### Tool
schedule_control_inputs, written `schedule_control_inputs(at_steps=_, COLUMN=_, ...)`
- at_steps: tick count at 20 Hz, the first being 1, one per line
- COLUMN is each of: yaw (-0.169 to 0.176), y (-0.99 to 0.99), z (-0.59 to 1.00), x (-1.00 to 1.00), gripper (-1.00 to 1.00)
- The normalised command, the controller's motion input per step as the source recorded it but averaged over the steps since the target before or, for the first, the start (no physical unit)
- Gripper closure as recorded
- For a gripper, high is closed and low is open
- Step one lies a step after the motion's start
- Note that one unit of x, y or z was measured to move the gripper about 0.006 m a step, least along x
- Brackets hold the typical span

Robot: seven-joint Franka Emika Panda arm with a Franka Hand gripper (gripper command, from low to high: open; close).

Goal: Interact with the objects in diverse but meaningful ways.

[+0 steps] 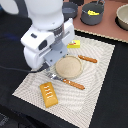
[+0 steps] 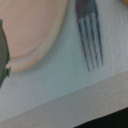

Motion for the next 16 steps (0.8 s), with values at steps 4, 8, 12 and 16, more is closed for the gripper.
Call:
schedule_control_inputs(at_steps=4, yaw=0.000, y=-0.81, z=0.01, x=0.52, gripper=-1.00)
schedule_control_inputs(at_steps=8, yaw=0.000, y=-0.68, z=0.00, x=0.45, gripper=-1.00)
schedule_control_inputs(at_steps=12, yaw=-0.015, y=-0.52, z=0.00, x=0.39, gripper=-1.00)
schedule_control_inputs(at_steps=16, yaw=-0.069, y=-0.15, z=0.00, x=0.59, gripper=-1.00)
